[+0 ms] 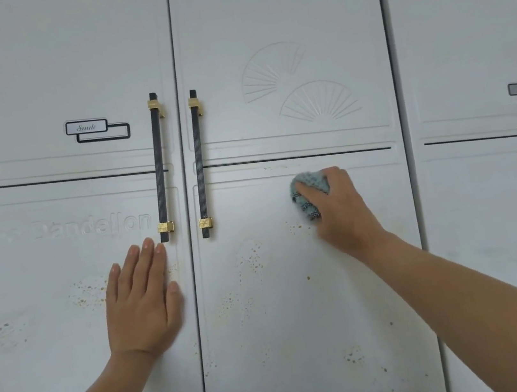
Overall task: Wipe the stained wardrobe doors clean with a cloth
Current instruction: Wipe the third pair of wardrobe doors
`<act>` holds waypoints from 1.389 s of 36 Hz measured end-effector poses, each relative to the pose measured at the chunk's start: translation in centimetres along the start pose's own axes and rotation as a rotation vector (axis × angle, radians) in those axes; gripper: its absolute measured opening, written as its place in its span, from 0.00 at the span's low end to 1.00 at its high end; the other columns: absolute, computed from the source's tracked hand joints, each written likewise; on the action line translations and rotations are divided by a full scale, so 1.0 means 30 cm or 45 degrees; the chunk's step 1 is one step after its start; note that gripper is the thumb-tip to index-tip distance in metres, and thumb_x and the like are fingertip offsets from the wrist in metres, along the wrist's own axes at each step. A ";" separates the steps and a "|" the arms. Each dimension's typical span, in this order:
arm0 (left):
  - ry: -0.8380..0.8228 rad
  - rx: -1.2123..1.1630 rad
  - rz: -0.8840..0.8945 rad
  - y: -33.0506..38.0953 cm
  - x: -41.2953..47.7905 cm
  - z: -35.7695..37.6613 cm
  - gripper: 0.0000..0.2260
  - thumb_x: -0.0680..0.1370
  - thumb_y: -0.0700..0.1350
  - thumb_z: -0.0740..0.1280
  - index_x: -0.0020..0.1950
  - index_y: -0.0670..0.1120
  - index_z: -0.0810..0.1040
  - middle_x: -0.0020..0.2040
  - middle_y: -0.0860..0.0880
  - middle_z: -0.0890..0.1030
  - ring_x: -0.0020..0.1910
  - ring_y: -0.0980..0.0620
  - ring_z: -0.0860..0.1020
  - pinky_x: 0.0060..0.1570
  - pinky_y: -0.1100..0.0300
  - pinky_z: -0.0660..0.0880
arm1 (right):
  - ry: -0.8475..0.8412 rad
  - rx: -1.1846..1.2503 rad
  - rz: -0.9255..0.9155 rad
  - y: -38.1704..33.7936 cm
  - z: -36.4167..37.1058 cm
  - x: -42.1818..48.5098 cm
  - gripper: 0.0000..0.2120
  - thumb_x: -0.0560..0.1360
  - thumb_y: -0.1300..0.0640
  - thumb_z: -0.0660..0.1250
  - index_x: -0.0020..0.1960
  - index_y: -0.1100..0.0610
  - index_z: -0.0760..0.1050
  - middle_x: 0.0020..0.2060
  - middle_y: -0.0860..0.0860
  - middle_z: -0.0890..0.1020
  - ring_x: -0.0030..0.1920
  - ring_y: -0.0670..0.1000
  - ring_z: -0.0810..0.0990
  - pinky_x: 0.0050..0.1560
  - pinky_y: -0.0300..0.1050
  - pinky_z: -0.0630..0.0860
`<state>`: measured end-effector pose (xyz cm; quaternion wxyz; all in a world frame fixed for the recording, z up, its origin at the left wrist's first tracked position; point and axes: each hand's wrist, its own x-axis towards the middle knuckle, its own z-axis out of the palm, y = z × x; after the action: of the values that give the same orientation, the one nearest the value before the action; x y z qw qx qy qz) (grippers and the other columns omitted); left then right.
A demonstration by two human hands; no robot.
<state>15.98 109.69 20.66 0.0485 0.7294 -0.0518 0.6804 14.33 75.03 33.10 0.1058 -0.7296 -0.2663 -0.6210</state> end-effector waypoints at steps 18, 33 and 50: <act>0.000 0.033 0.013 -0.012 -0.003 0.004 0.29 0.82 0.50 0.54 0.82 0.41 0.65 0.82 0.43 0.64 0.83 0.43 0.59 0.81 0.39 0.55 | 0.160 0.063 0.350 -0.138 0.071 0.139 0.27 0.72 0.68 0.66 0.70 0.56 0.75 0.65 0.64 0.68 0.64 0.65 0.65 0.63 0.56 0.71; 0.057 0.038 0.055 -0.012 -0.004 0.004 0.28 0.81 0.49 0.56 0.81 0.41 0.67 0.81 0.42 0.66 0.82 0.42 0.61 0.80 0.38 0.57 | -0.377 -0.021 -0.725 -0.307 0.198 -0.093 0.11 0.74 0.64 0.71 0.56 0.59 0.80 0.49 0.59 0.77 0.48 0.58 0.72 0.40 0.51 0.77; 0.110 0.033 0.083 -0.014 -0.004 -0.001 0.28 0.81 0.48 0.57 0.80 0.41 0.68 0.81 0.41 0.67 0.81 0.41 0.63 0.81 0.40 0.57 | -0.263 -0.067 -0.540 -0.422 0.276 -0.138 0.09 0.78 0.58 0.64 0.55 0.58 0.80 0.50 0.56 0.78 0.49 0.56 0.74 0.42 0.51 0.74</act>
<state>16.01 110.11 20.53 0.0191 0.6978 -0.0644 0.7131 14.42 88.57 25.17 -0.0736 -0.7194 -0.4067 -0.5582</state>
